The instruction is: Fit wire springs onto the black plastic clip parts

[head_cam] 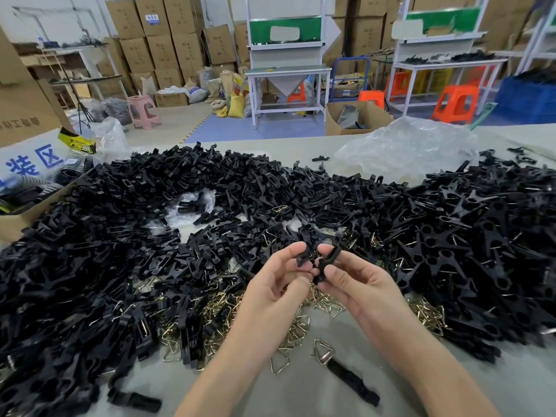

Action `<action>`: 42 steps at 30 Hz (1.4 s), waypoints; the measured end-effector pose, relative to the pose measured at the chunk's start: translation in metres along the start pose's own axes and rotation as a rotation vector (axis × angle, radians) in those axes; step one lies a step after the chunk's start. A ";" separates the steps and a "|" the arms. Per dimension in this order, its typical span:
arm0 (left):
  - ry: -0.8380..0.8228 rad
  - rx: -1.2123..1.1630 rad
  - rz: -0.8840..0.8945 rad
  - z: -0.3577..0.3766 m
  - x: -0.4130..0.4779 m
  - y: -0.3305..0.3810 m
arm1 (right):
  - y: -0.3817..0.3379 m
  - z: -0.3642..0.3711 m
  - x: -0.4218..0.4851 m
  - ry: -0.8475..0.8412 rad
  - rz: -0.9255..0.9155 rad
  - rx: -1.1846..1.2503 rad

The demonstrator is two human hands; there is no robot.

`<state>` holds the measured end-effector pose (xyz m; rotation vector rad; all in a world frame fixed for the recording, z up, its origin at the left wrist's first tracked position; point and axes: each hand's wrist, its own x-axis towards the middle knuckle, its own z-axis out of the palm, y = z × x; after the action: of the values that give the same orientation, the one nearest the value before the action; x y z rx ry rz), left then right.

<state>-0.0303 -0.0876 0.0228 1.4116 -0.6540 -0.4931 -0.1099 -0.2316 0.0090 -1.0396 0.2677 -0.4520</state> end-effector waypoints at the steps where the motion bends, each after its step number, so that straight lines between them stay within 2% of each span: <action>1: -0.001 0.038 0.017 0.001 0.000 -0.001 | 0.000 0.000 0.000 -0.001 -0.006 0.000; 6: 0.088 0.182 0.098 0.000 0.001 -0.004 | -0.002 -0.001 -0.001 0.006 -0.037 -0.063; 12: 0.033 0.224 0.082 0.001 0.001 -0.003 | 0.001 0.002 -0.002 -0.040 -0.034 -0.218; 17: 0.064 0.318 0.102 0.000 0.000 -0.002 | 0.001 0.002 -0.003 -0.055 -0.034 -0.244; 25: 0.046 0.282 0.075 0.003 -0.001 -0.002 | 0.003 0.003 -0.004 -0.078 -0.035 -0.292; 31: 0.169 0.197 0.021 0.000 0.003 -0.009 | 0.006 0.000 -0.002 -0.051 -0.041 -0.340; 37: 0.100 0.263 0.021 0.002 0.003 -0.009 | 0.017 0.003 -0.004 -0.073 -0.118 -0.420; 39: 0.138 0.360 0.107 -0.003 0.002 -0.008 | 0.016 0.003 -0.002 -0.039 -0.151 -0.429; 41: 0.177 0.602 0.247 -0.015 0.002 -0.004 | 0.015 -0.002 -0.001 0.017 -0.175 -0.410; 42: 0.137 0.751 0.291 -0.022 0.001 -0.002 | 0.014 -0.005 0.000 0.039 -0.183 -0.410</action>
<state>-0.0147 -0.0728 0.0198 1.9826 -0.9689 0.1076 -0.1085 -0.2295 -0.0056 -1.4645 0.3086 -0.5975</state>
